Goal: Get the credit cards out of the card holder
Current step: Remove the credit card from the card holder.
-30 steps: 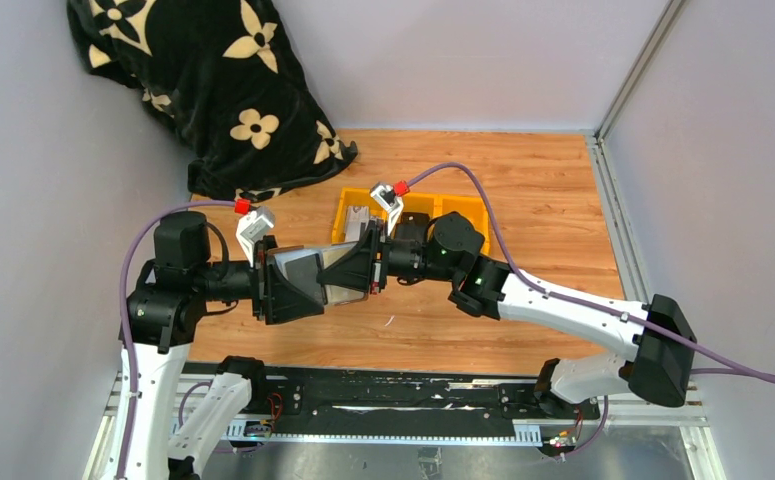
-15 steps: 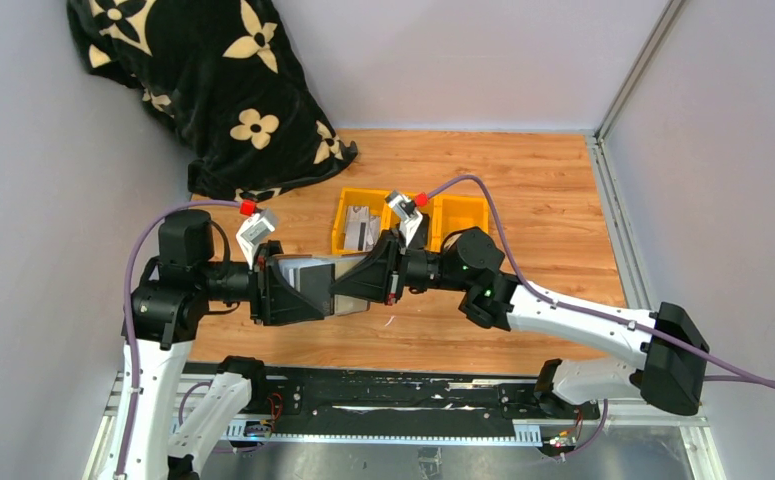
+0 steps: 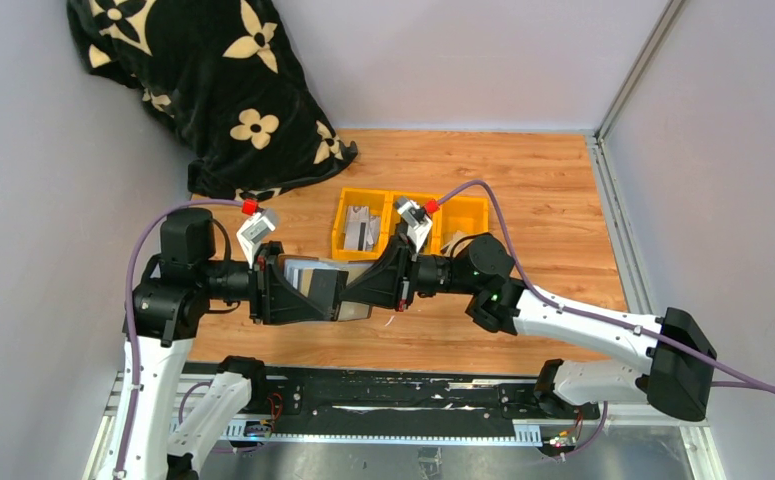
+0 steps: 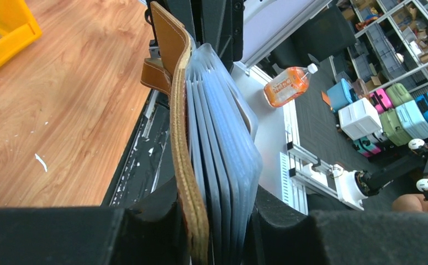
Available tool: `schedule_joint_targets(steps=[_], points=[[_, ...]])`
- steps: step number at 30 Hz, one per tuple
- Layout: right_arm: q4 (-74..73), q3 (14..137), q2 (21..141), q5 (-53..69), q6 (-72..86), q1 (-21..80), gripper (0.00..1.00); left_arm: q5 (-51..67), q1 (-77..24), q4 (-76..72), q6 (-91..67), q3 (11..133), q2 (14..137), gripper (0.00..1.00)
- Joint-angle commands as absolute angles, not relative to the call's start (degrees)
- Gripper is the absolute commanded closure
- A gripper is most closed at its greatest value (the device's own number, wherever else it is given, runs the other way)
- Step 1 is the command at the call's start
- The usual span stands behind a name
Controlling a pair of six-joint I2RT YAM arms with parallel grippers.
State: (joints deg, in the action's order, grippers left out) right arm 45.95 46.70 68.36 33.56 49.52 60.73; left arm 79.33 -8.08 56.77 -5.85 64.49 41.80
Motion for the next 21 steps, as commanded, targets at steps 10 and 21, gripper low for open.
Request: schedule_joint_targets(steps=[10,21], points=[[44.7,44.2,66.6,36.6,48.5,59.0,1.0,84.9,-8.3,55.6,-8.1,67.0,41.3,0.78],[51.6,47.4,71.2,37.4,53.1,60.1,0.6,81.7,-8.3,55.5,-7.6,67.1,41.8,0.94]])
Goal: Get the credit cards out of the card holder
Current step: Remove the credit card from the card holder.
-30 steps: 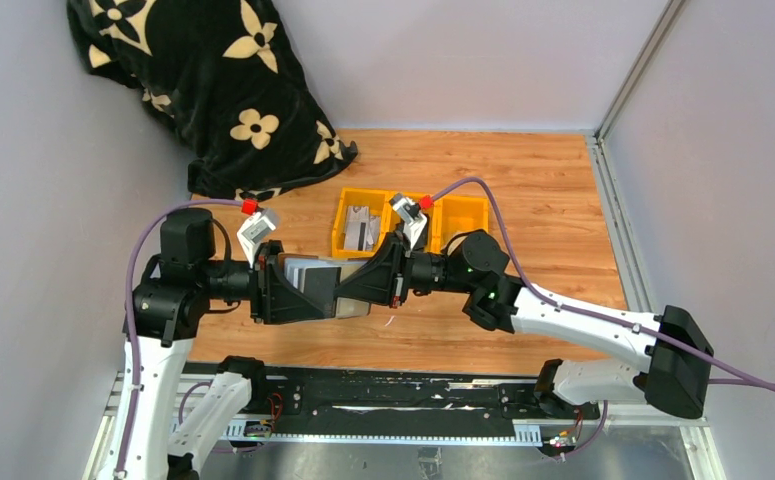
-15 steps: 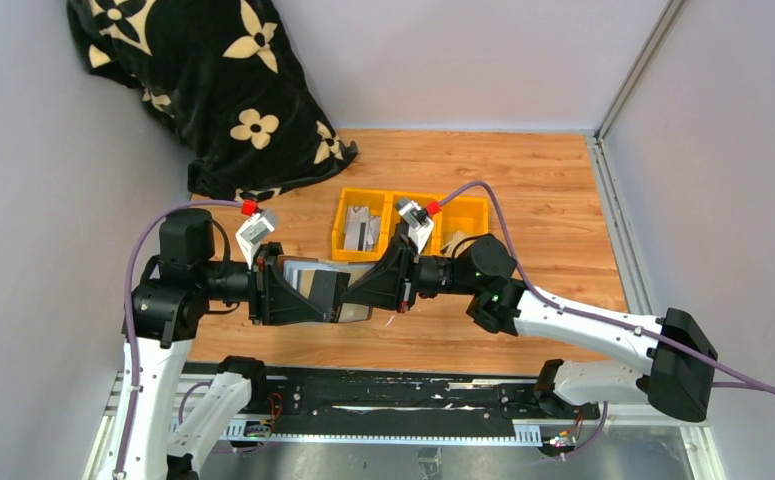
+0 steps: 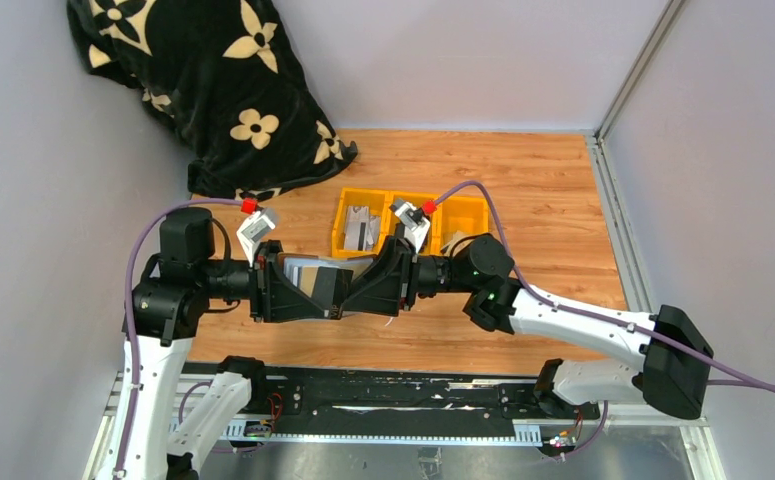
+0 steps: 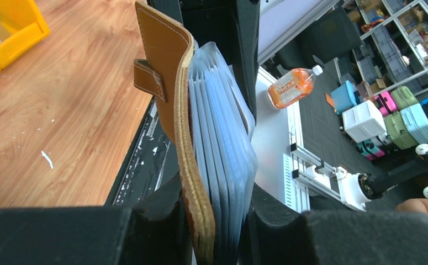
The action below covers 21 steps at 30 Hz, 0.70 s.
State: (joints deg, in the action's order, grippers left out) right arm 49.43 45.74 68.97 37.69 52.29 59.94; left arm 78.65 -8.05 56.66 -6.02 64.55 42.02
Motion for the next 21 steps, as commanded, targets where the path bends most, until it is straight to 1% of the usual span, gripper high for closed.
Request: schedule_joint_targets(steps=[1,3,9,11,12,18,21], points=[[51.8,47.9,71.7,37.4,53.4,60.2,0.59,81.5,-8.3,55.6,-7.7,67.0,41.7,0.94],[52.5,48.9,72.7,37.7,53.9,60.3,0.61,81.2,-8.3,55.6,-7.7,66.9,41.6,0.95],[51.4,48.6,72.5,37.5,54.5,59.3,0.9,80.5,-8.3,55.5,-7.7,66.7,41.6,0.95],[51.1,46.9,71.0,37.6,55.0,57.6,0.98,80.2,-8.3,55.5,-7.6,66.7,41.7,0.95],[51.0,45.9,69.9,37.7,55.3,56.5,1.0,80.0,-8.3,55.4,-7.5,66.8,41.7,0.95],[45.7,40.8,62.1,40.3,55.2,49.2,1.0,79.1,-8.3,55.3,-7.1,67.0,42.1,0.96],[39.0,40.2,57.9,43.4,54.1,43.0,1.0,77.9,-8.3,55.2,-6.6,66.9,42.3,0.96]])
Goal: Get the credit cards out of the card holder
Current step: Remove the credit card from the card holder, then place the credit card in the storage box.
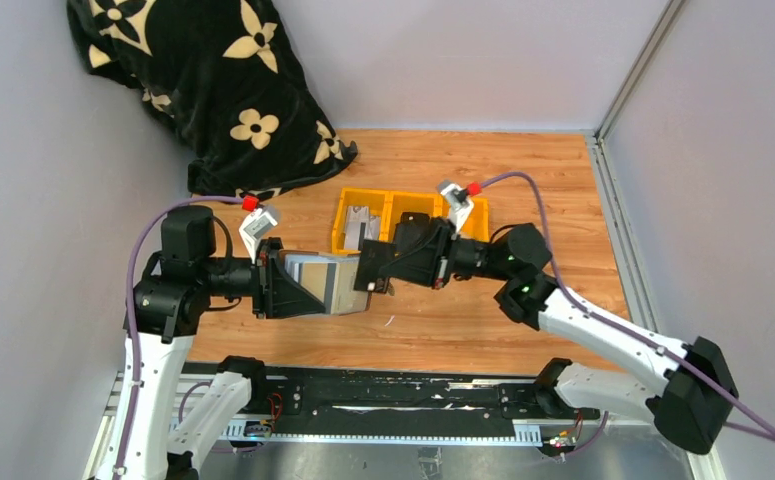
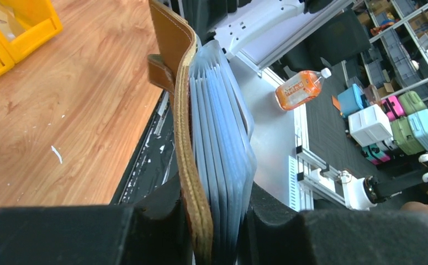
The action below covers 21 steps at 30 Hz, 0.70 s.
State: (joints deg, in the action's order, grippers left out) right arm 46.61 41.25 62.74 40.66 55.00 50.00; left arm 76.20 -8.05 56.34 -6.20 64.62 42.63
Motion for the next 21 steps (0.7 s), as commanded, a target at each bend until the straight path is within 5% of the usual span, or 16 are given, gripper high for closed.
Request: schedule_joint_targets(steps=[1,9,21], points=[[35.0,40.3,56.3,43.7,53.3,39.8,1.0,76.7,-8.3,55.1,-6.4,66.7,42.3,0.97],[-0.3,47.4,58.7,34.0,35.2,22.8,1.0,67.8,-8.3,55.1,-3.9,65.0,41.6,0.97],[-9.4,64.3,90.7,23.3,28.1,25.1,1.0,68.6,-8.3,55.1,-4.1,65.1,38.9,0.97]])
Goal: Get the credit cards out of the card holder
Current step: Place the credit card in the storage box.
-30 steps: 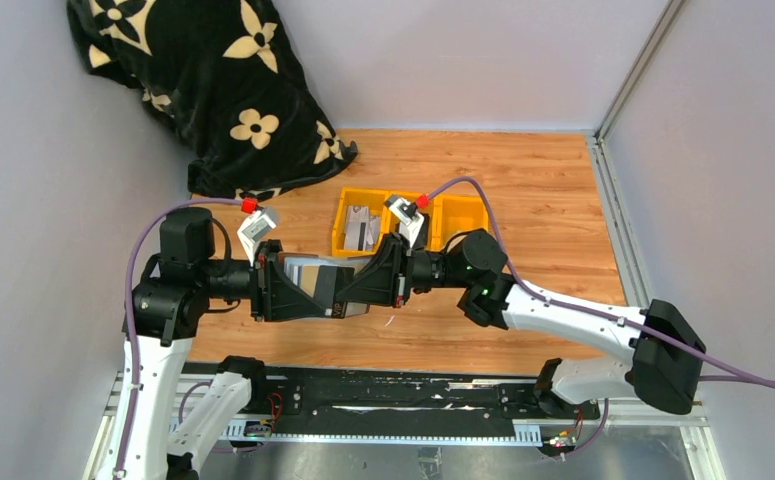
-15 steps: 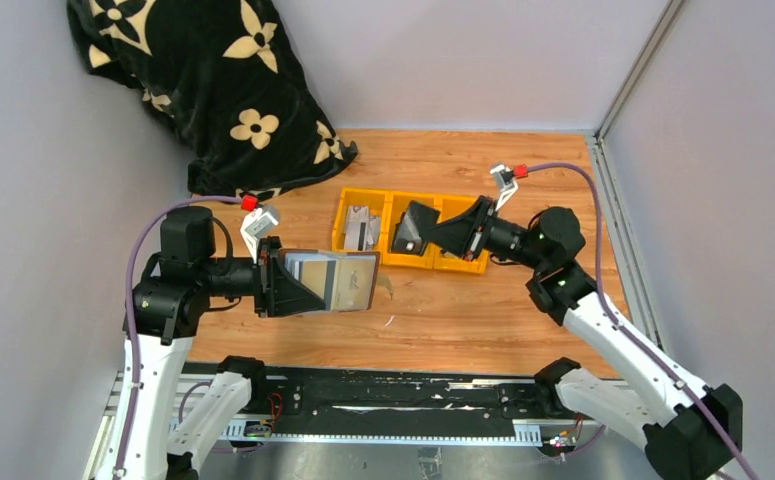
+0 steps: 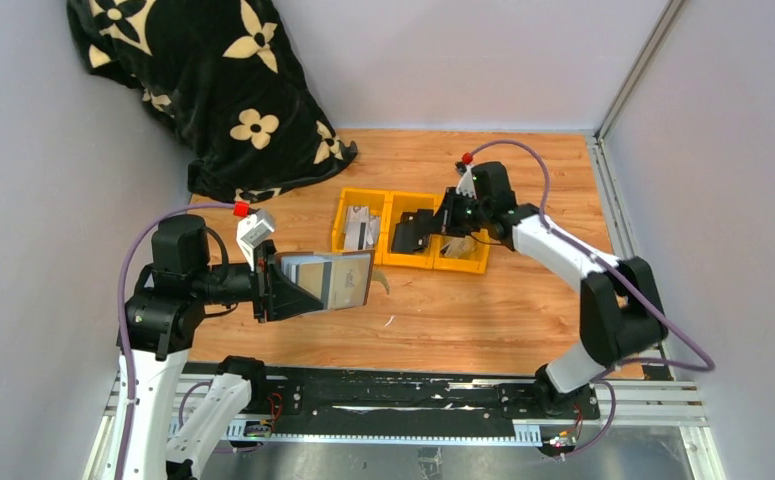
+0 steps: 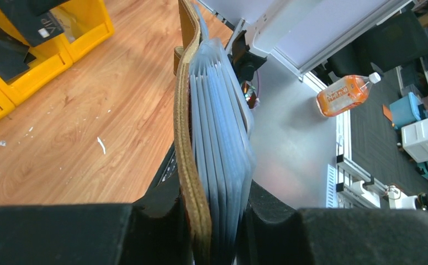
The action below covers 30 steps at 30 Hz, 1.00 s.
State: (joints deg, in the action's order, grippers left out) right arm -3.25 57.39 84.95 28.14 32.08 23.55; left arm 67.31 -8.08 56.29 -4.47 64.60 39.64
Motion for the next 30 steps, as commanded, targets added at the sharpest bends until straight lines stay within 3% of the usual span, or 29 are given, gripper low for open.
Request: schedule_joint_targets(steps=[1,9,18,21,30], points=[[-10.4,66.1,92.8,22.7,28.1,25.6,1.0,68.7,-8.3,55.1,-4.1,65.0,38.9,0.98],[-11.5,75.5,106.8,14.2,28.6,31.2,1.0,70.1,-8.3,55.1,-5.0,65.6,38.5,0.98],[-14.6,77.7,110.2,7.1,27.7,33.3,1.0,70.9,-8.3,55.1,-5.2,65.9,38.3,0.99],[-14.7,76.4,107.9,4.8,27.6,33.8,0.94,71.0,-8.3,55.2,-5.1,66.1,38.6,0.99],[-17.3,75.7,99.7,0.1,27.2,34.8,0.62,71.0,-8.3,55.1,-5.3,66.7,38.8,0.99]])
